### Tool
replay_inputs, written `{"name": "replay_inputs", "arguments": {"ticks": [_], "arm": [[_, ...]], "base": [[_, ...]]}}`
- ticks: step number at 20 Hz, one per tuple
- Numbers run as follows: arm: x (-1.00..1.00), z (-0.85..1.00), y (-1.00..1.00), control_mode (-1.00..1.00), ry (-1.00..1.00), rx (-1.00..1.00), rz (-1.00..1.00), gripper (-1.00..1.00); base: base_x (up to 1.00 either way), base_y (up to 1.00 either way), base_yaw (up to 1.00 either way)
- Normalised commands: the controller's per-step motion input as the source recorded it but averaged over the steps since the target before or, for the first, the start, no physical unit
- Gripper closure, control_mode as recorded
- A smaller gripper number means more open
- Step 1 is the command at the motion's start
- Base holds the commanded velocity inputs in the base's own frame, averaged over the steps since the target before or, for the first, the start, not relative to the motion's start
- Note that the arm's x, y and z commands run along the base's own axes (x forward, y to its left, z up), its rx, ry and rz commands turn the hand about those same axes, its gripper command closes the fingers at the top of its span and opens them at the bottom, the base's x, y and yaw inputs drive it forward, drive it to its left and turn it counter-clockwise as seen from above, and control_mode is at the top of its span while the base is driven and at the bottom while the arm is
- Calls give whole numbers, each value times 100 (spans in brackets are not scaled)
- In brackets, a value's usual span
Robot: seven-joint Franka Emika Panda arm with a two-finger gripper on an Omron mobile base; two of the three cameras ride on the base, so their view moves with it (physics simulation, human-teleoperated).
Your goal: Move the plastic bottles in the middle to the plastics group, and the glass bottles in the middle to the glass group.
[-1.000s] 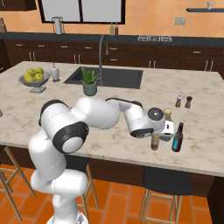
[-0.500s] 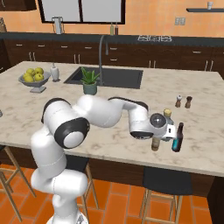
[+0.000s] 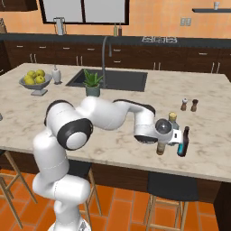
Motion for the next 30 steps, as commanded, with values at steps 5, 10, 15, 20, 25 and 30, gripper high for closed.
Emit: {"name": "replay_inputs", "arguments": {"ticks": [5,10,15,20,25,30], "arm": [[15,0,0,-100,14,-2,0,100],[0,0,0,-100,3,0,0,100],[0,0,0,-100,0,0,0,-100],[0,0,0,-100,0,0,0,-100],[0,0,0,-100,0,0,0,-100],[-12,0,0,-100,0,0,0,-100]], "base": [[0,0,0],[0,0,0],[0,0,0],[0,0,0],[0,0,0],[0,0,0]]}}
